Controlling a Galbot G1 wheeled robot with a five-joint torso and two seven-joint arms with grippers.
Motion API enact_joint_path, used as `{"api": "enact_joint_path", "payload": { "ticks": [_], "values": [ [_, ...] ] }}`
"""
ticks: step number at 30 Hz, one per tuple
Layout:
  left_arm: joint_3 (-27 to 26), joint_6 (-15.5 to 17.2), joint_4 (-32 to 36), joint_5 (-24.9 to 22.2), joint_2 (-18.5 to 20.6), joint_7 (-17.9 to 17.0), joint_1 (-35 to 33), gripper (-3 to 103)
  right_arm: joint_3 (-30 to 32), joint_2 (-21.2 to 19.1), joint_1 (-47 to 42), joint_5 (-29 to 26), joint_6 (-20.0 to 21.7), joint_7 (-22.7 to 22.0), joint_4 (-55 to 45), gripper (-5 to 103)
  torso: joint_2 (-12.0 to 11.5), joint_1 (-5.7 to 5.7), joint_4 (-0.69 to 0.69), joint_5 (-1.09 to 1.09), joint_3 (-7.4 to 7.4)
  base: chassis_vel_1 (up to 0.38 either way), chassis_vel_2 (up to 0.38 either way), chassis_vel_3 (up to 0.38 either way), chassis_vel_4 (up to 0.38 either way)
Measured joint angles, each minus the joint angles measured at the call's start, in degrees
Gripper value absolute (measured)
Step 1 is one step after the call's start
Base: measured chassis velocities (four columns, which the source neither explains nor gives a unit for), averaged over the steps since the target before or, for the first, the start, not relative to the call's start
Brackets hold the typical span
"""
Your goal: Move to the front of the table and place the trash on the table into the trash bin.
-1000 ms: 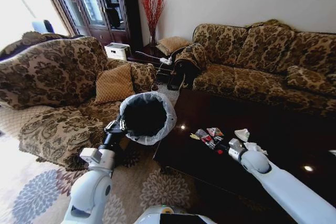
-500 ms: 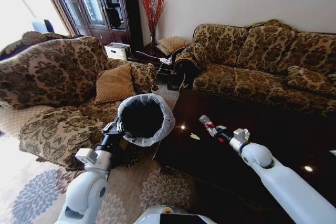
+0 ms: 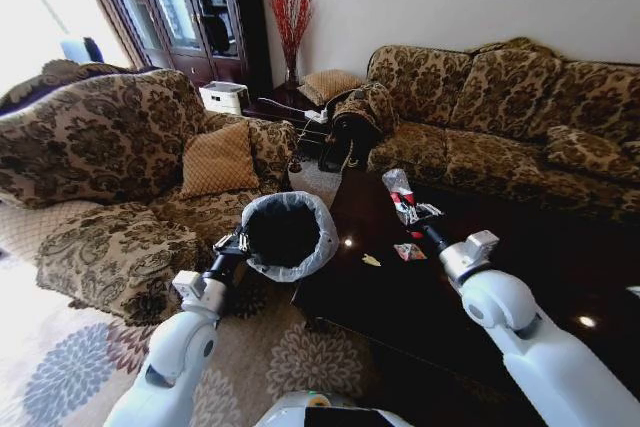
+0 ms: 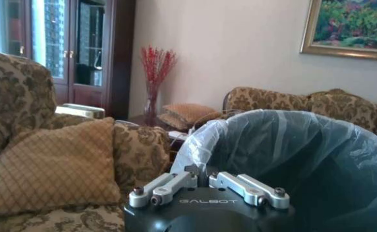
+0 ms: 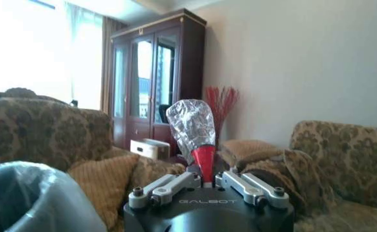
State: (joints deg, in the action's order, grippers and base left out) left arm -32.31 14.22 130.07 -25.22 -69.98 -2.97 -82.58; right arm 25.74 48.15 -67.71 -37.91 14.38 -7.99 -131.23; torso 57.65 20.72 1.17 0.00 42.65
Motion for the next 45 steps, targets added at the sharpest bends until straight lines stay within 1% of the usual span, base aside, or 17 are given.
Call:
{"api": "enact_joint_path", "payload": {
  "ticks": [4, 7, 9, 12, 13, 16, 19, 21, 23, 27, 35, 38, 39, 41, 42, 44, 45],
  "values": [
    [1.76, 0.95, -0.33, -1.72, 1.54, 0.02, 1.79, 3, -0.23, 0.04, 0.61, -2.78, 0.06, -0.03, -3.69, 3, 0.0, 0.0, -0.01, 0.0, 0.0, 0.0, 0.0, 0.0, 0.0],
    [4.32, 2.23, -0.65, -3.48, 4.5, 0.05, 3.84, 3, -0.89, -1.04, 2.79, -7.68, 0.37, 0.07, -6.91, 3, 0.0, 0.0, -0.01, -0.02, 0.0, 0.0, 0.0, 0.0, 0.0],
    [4.98, 2.83, -0.65, -4.3, 5.6, 0.04, 4.42, 3, -0.86, -1.29, 3.91, -8.72, 0.37, 0.37, -7.27, 3, 0.0, 0.0, -0.01, 0.0, 0.0, 0.0, 0.0, 0.0, 0.0],
    [6.75, 5.14, -0.65, -8.01, 9.43, 0.05, 6.32, 3, -0.4, -2.66, 7.79, -15.05, 0.24, 0.63, -8.22, 3, 0.0, 0.0, 0.0, 0.0, 0.0, 0.0, 0.0, 0.0, 0.0],
    [6.75, 5.14, -0.65, -8.01, 9.43, 0.05, 6.32, 3, -0.4, -2.66, 7.79, -15.05, 0.24, 0.63, -8.22, 3, 0.0, 0.0, 0.0, 0.0, 0.0, 0.0, 0.0, 0.0, 0.0],
    [8.38, 7.29, -0.76, -10.83, 12.16, 0.27, 8.47, 3, -0.7, -4.14, 9.15, -22.45, -1.03, 0.95, -9.61, 3, 0.0, 0.01, 0.0, 0.0, 0.0, 0.0, 0.0, 0.0, 0.0],
    [10.42, 8.76, -1.36, -12.12, 12.97, 0.54, 11.16, 3, -1.96, -4.6, 8.6, -25.86, -1.75, 2.47, -10.31, 3, 0.0, 0.0, 0.0, 0.0, 0.0, 0.0, 0.0, 0.0, 0.0],
    [10.66, 8.84, -1.41, -12.19, 12.98, 0.55, 11.44, 3, -2.14, -4.65, 8.46, -26.0, -1.82, 2.84, -10.31, 3, 0.0, 0.0, 0.0, -0.01, 0.0, 0.0, 0.0, 0.0, 0.0],
    [12.43, 9.55, -1.58, -12.94, 13.03, 0.54, 13.8, 3, -3.19, -5.08, 7.88, -26.9, -2.63, 5.36, -9.34, 3, 0.0, 0.0, -0.01, 0.0, 0.0, 0.0, 0.0, 0.0, 0.0],
    [13.81, 10.1, -1.76, -13.53, 12.62, 0.55, 15.78, 3, -4.62, -5.31, 7.45, -28.59, -2.87, 6.11, -7.81, 3, 0.0, 0.01, -0.01, 0.01, 0.0, 0.0, 0.0, 0.0, 0.0],
    [15.31, 10.27, -2.73, -13.51, 10.0, 0.57, 16.85, 3, -5.44, -5.47, 5.19, -25.38, -1.26, 7.24, -7.1, 1, 0.0, 0.0, 0.0, 0.0, 0.0, 0.0, 0.0, 0.0, 0.0],
    [15.67, 10.4, -2.74, -13.42, 8.86, 0.59, 16.85, 3, -5.73, -6.12, 4.92, -23.49, -0.97, 8.55, -6.58, 16, 0.0, 0.0, -0.01, 0.01, 0.0, 0.0, 0.0, 0.0, 0.0],
    [15.67, 10.4, -2.74, -13.42, 8.86, 0.59, 16.85, 3, -5.73, -6.12, 4.92, -23.49, -0.97, 8.55, -6.58, 16, 0.0, 0.0, -0.01, 0.01, 0.0, 0.0, 0.0, 0.0, 0.0],
    [15.52, 10.41, -2.89, -13.37, 8.58, 0.59, 16.85, 3, -6.0, -6.91, 5.09, -22.71, -0.91, 8.94, -6.18, 27, 0.0, 0.0, 0.0, 0.01, 0.0, 0.0, 0.0, 0.0, 0.0],
    [15.39, 10.42, -2.9, -13.37, 8.54, 0.59, 16.84, 3, -6.0, -7.16, 5.12, -22.5, -0.91, 8.99, -6.07, 27, 0.0, 0.0, 0.0, 0.0, 0.0, 0.0, 0.0, 0.0, 0.0],
    [14.79, 10.42, -2.91, -13.36, 8.5, 0.59, 16.79, 3, -5.85, -7.81, 5.09, -22.29, -0.91, 9.01, -5.99, 37, 0.0, 0.0, 0.0, 0.0, 0.0, 0.0, 0.0, 0.0, 0.0],
    [14.79, 10.42, -2.91, -13.36, 8.5, 0.59, 16.79, 3, -5.85, -7.81, 5.09, -22.29, -0.91, 9.01, -5.99, 37, 0.0, 0.0, 0.0, 0.0, 0.0, 0.0, 0.0, 0.0, 0.0]
  ]
}}
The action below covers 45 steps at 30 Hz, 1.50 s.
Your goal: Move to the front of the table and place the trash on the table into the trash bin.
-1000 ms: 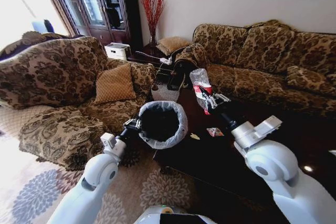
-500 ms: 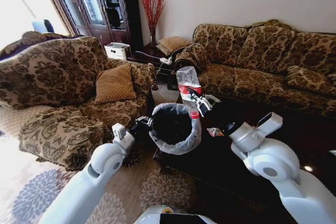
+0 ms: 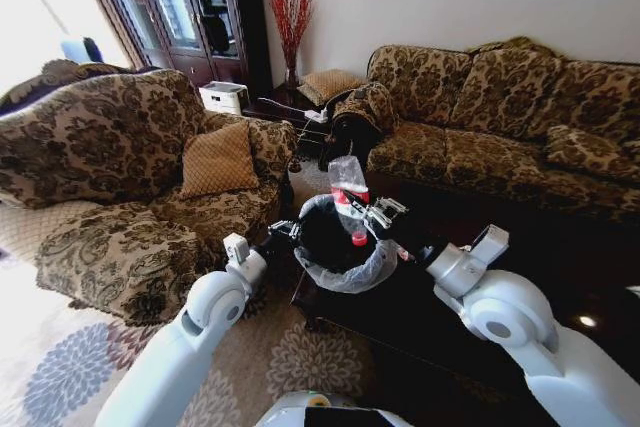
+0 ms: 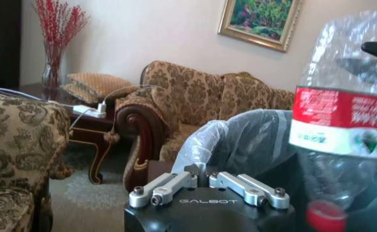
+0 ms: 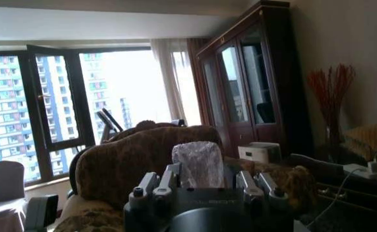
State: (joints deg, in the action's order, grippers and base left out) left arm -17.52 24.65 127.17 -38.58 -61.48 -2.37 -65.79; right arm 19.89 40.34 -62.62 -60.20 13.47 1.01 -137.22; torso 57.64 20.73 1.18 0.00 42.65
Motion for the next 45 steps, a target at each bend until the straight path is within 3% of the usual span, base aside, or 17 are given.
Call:
{"api": "enact_joint_path", "payload": {
  "ticks": [8, 11, 12, 13, 15, 16, 19, 26, 27, 32, 36, 38, 40, 45],
  "values": [
    [-1.32, 0.0, -0.47, 0.15, -0.96, 0.05, -0.19, 3, 2.11, -1.91, 0.01, -1.47, -0.7, -1.87, -0.97, 71, 0.0, 0.0, -0.01, -0.01, 0.0, 0.0, 0.0, 0.0, 0.0],
    [-2.31, -0.15, -0.49, 0.38, -1.59, 0.07, -0.85, 3, 2.4, -2.52, 0.31, -1.62, -1.36, -2.99, -0.8, 76, 0.0, 0.0, -0.01, 0.0, 0.0, 0.0, 0.0, 0.0, 0.0],
    [-3.49, -0.51, -0.49, 1.09, -2.07, 0.12, -1.68, 3, 2.94, -2.68, 0.48, -1.55, -1.68, -4.9, -0.09, 86, 0.0, 0.0, -0.01, -0.01, 0.0, 0.0, 0.0, 0.0, 0.0],
    [-3.49, -0.51, -0.49, 1.09, -2.07, 0.12, -1.68, 3, 2.94, -2.68, 0.48, -1.55, -1.68, -4.9, -0.09, 86, 0.0, 0.0, -0.01, -0.01, 0.0, 0.0, 0.0, 0.0, 0.0],
    [-5.97, -1.76, -0.54, 3.27, -2.83, 0.1, -3.25, 3, 3.89, -2.55, 0.42, -1.19, -1.64, -9.6, 2.62, 96, 0.01, -0.01, 0.0, -0.01, 0.0, 0.0, 0.0, 0.0, 0.0],
    [-5.97, -1.76, -0.54, 3.27, -2.83, 0.1, -3.25, 3, 3.89, -2.55, 0.42, -1.19, -1.64, -9.6, 2.62, 96, 0.01, -0.01, 0.0, -0.01, 0.0, 0.0, 0.0, 0.0, 0.0],
    [-8.78, -4.53, -0.75, 9.21, -4.48, -0.62, -5.16, 3, 4.96, -1.41, -0.54, 3.27, 0.15, -17.22, 10.31, 100, 0.0, 0.0, 0.01, 0.02, 0.0, 0.0, 0.0, 0.0, 0.0],
    [-9.76, -4.71, -0.5, 10.8, -6.28, -2.34, -4.09, 3, 6.55, -0.32, -2.24, 5.73, 7.71, -23.47, 18.87, 100, 0.0, 0.0, -0.02, 0.0, 0.0, 0.0, 0.0, 0.0, 0.0],
    [-9.94, -4.57, -0.38, 10.75, -6.46, -2.54, -3.53, 3, 6.15, 0.88, -2.3, 7.09, 9.49, -22.9, 21.85, 100, 0.01, 0.0, -0.02, -0.01, 0.0, 0.0, 0.0, 0.0, 0.0],
    [-10.85, -4.45, 0.01, 10.41, -6.45, -2.91, -3.71, 3, 3.31, 4.79, -2.82, 10.45, 10.21, -18.56, 26.52, 100, 0.0, 0.0, -0.01, 0.0, 0.0, 0.0, 0.0, 0.0, 0.0],
    [-11.94, -4.45, 0.58, 9.4, -5.55, -2.89, -4.53, 3, -3.17, 11.64, -4.92, 17.13, 8.82, -14.85, 27.1, 100, 0.0, 0.0, -0.01, 0.0, 0.0, 0.0, 0.0, 0.0, 0.0],
    [-12.01, -4.46, 0.65, 9.2, -5.33, -2.89, -4.6, 3, -4.62, 12.86, -5.06, 18.92, 8.03, -14.9, 27.3, 100, 0.0, -0.01, 0.0, -0.02, 0.0, 0.0, 0.0, 0.0, 0.0],
    [-12.01, -4.46, 0.8, 8.83, -4.74, -2.88, -5.02, 3, -8.21, 15.92, -5.23, 24.44, 6.35, -17.02, 27.9, 100, 0.01, -0.01, 0.0, -0.02, 0.0, 0.0, 0.0, 0.0, 0.0],
    [-11.66, -4.46, 0.94, 8.56, -4.53, -2.79, -5.79, 3, -10.71, 18.64, -5.25, 28.99, 5.43, -20.72, 29.06, 100, 0.0, -0.01, 0.0, -0.02, 0.0, 0.0, 0.0, 0.0, 0.0]
  ]
}}
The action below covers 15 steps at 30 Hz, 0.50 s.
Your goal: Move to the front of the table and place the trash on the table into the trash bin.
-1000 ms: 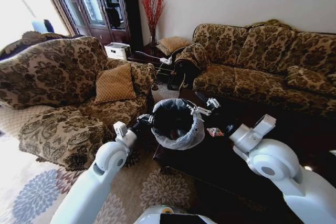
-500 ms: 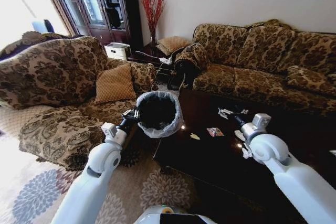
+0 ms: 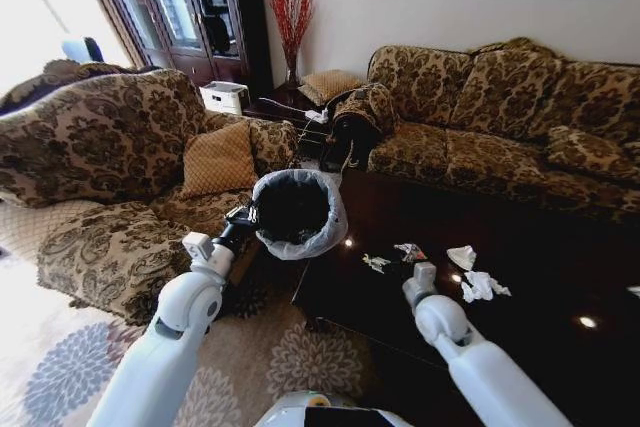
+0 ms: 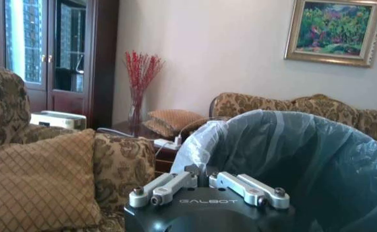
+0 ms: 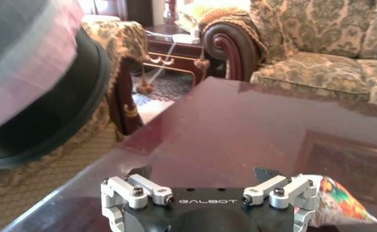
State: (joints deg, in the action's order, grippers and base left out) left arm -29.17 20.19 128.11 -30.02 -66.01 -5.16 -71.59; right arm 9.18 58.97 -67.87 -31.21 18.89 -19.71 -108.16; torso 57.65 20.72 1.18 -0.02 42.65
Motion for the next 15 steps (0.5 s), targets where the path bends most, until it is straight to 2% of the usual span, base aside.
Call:
{"api": "enact_joint_path", "payload": {
  "ticks": [1, 2, 7, 14, 15],
  "values": [
    [0.19, 0.0, 0.0, -0.03, 0.01, 0.06, -0.15, 3, -0.2, 0.56, 0.07, 0.8, -0.5, -0.11, 0.85, 100, 0.0, 0.0, 0.0, 0.0, 0.0, 0.0, 0.0, 0.0, 0.0],
    [0.83, 0.0, 0.0, -0.05, -0.1, 0.23, -0.34, 3, -0.52, 2.54, 0.66, 3.26, -3.26, 3.0, 5.62, 100, 0.0, 0.0, -0.01, 0.02, 0.0, 0.0, 0.0, 0.0, 0.0],
    [1.27, 0.0, -0.52, -0.04, -0.33, 0.39, -0.4, 3, -2.0, 4.39, 2.16, 3.74, -4.69, 4.64, 10.48, 100, 0.0, 0.01, -0.01, 0.02, 0.0, 0.0, 0.0, 0.0, 0.0],
    [1.22, -0.08, -0.55, -0.08, -0.41, 0.91, -0.32, 3, -1.86, 4.95, 3.85, 5.36, -6.28, 6.95, 14.68, 100, 0.0, 0.01, -0.01, 0.02, 0.0, 0.0, 0.0, 0.0, 0.0],
    [1.2, -0.12, -0.56, -0.09, -0.47, 0.96, -0.27, 3, -1.73, 4.96, 4.2, 5.23, -6.63, 7.5, 15.65, 103, 0.0, 0.01, -0.01, 0.01, 0.0, 0.0, 0.0, 0.0, 0.0]
  ]
}}
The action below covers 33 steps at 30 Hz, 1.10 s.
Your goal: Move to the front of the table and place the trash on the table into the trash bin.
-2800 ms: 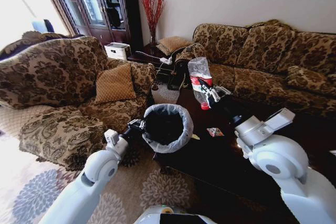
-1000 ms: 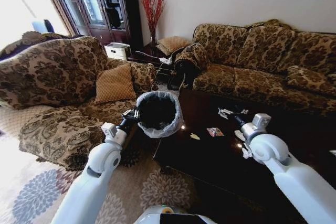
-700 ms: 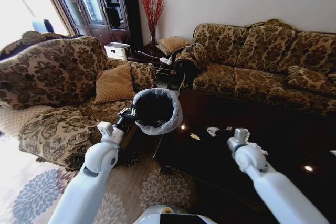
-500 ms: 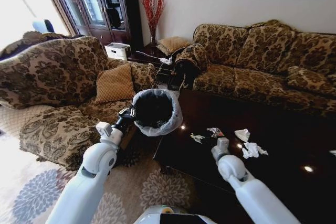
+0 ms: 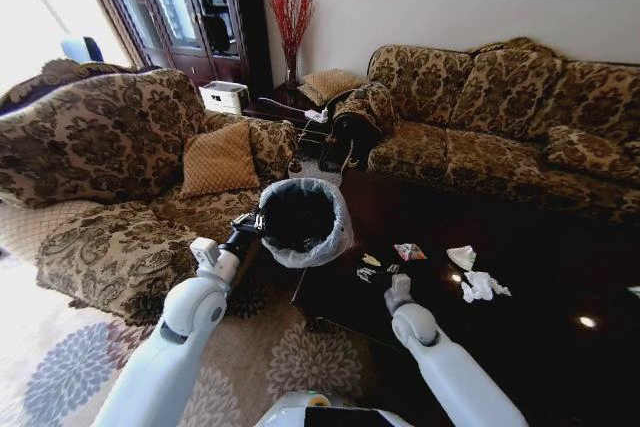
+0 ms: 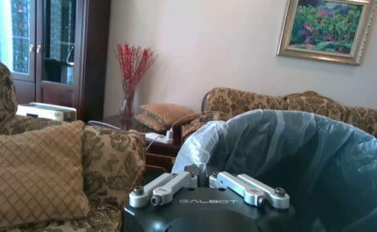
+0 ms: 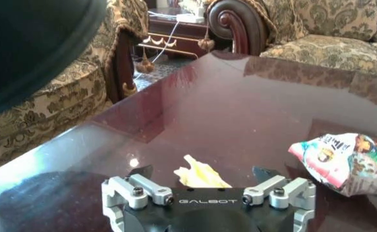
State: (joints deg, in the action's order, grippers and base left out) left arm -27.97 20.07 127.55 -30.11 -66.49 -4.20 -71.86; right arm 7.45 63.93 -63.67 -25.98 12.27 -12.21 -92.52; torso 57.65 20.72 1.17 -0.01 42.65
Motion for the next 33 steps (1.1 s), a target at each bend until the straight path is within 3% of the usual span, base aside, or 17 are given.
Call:
{"api": "enact_joint_path", "payload": {
  "ticks": [3, 5, 7, 13, 15, 17, 19, 27, 33],
  "values": [
    [0.02, -0.06, -0.15, 0.0, -0.21, 0.06, 0.04, 3, 0.03, 0.0, 0.32, -0.13, -0.37, 0.92, 1.06, 96, 0.0, 0.0, 0.0, 0.01, 0.0, 0.0, 0.0, 0.0, 0.0],
    [0.29, -0.06, -0.3, 0.01, -0.4, 0.09, 0.09, 3, 0.16, 0.35, 0.66, -0.09, -1.15, 2.31, 2.31, 85, 0.0, 0.0, 0.0, 0.0, 0.0, 0.0, 0.0, 0.0, 0.0],
    [0.35, -0.06, -0.32, 0.01, -0.42, 0.11, 0.11, 3, 0.18, 0.47, 0.72, -0.09, -1.28, 2.53, 2.52, 85, 0.0, 0.0, 0.0, 0.01, 0.0, 0.0, 0.0, 0.0, 0.0],
    [0.74, -0.06, -0.34, -0.18, -0.13, 0.28, 0.94, 3, 0.27, 1.36, 1.07, -0.16, -2.03, 3.13, 3.98, 58, 0.0, 0.0, 0.0, 0.01, 0.0, 0.0, 0.0, 0.0, 0.0],
    [0.72, -0.06, -0.34, -0.21, -0.11, 0.29, 0.97, 3, 0.27, 1.33, 1.07, -0.16, -2.03, 3.12, 4.0, 58, 0.0, 0.0, 0.0, 0.01, 0.0, 0.0, 0.0, 0.0, 0.0],
    [0.64, -0.06, -0.5, -0.28, -0.05, 0.44, 1.03, 3, 0.28, 1.08, 1.06, -0.28, -1.99, 3.09, 4.23, 41, 0.0, 0.0, 0.0, 0.0, 0.0, 0.0, 0.0, 0.0, 0.0],
    [0.65, -0.06, -0.57, -0.29, -0.07, 0.48, 1.03, 3, 0.33, 1.05, 1.06, -0.29, -1.99, 3.09, 4.41, 41, 0.0, 0.0, 0.0, 0.01, 0.0, 0.0, 0.0, 0.0, 0.0],
    [1.0, -0.06, -0.9, -0.39, -0.23, 0.81, 1.63, 3, 0.75, 1.15, 0.96, -0.35, -2.03, 2.91, 5.16, 4, 0.0, 0.0, 0.0, 0.0, 0.0, 0.0, 0.0, 0.0, 0.0],
    [1.01, -0.06, -0.9, -0.45, -0.25, 0.83, 1.54, 3, 0.91, 1.04, 0.7, -0.59, -1.95, 1.83, 4.09, 1, 0.0, 0.0, 0.0, 0.02, 0.01, 0.0, 0.0, 0.0, 0.0]
  ]
}}
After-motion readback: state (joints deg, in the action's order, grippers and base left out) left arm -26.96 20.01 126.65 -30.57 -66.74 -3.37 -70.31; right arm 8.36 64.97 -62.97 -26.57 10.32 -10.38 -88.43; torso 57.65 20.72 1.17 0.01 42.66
